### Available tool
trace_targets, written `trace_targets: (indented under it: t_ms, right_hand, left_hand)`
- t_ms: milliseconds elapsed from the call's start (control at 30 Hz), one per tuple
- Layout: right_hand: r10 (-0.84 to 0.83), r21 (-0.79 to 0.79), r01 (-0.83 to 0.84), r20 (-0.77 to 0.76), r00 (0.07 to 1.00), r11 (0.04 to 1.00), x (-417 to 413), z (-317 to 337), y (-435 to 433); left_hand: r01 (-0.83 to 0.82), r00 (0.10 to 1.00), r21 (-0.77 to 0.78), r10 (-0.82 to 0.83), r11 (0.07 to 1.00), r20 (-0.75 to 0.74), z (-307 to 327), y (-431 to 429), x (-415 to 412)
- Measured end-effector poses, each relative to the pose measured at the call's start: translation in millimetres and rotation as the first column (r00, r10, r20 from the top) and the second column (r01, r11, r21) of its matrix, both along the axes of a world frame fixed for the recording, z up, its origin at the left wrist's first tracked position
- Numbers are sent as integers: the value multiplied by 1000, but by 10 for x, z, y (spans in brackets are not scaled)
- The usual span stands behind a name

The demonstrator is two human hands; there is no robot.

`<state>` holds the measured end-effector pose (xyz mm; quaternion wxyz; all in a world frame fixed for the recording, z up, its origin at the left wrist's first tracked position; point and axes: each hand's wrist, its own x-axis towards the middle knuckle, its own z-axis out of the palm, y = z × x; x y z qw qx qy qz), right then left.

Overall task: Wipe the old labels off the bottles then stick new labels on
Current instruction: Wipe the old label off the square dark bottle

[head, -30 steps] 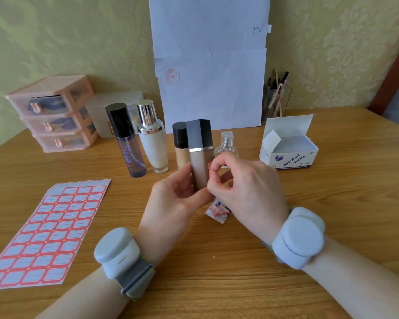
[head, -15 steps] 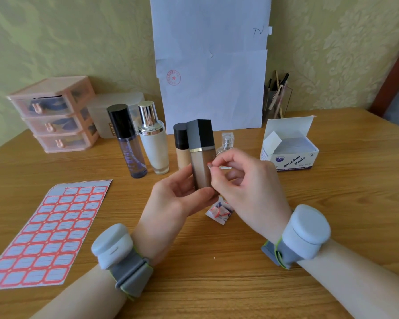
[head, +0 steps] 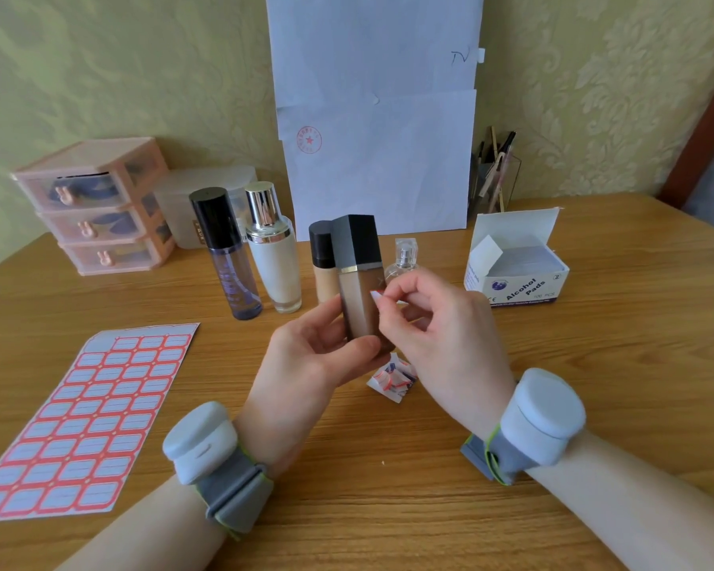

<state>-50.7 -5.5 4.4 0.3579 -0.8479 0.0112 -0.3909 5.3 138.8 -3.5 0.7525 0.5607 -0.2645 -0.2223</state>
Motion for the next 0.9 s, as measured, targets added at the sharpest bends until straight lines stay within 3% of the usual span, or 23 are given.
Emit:
trace_targets:
  t_ms: [433,700,767,833,900]
  right_hand:
    - [86,199,-82,-10,996,977,5,12,-25]
    - [142,334,-118,-51,988,935,3,38,-49]
    - [183,453,-142,-46,982,880,11,57,-50]
    - [237,647,-174,-10,971,743,20,91,-66]
    - [274,726,-201,19,962,657,21,134,-90]
  left_hand:
    - [44,980,-87,-59,995,-188,44,-2,39]
    - [94,968,-125,-120,988,-220,44,17,65]
    - [101,964,-133,-130,986,-231,54,27,77]
    - [92,956,-160,-132,983,-261,77,36,89]
    - [70,950,-187,-123,980,-288,97,48,96]
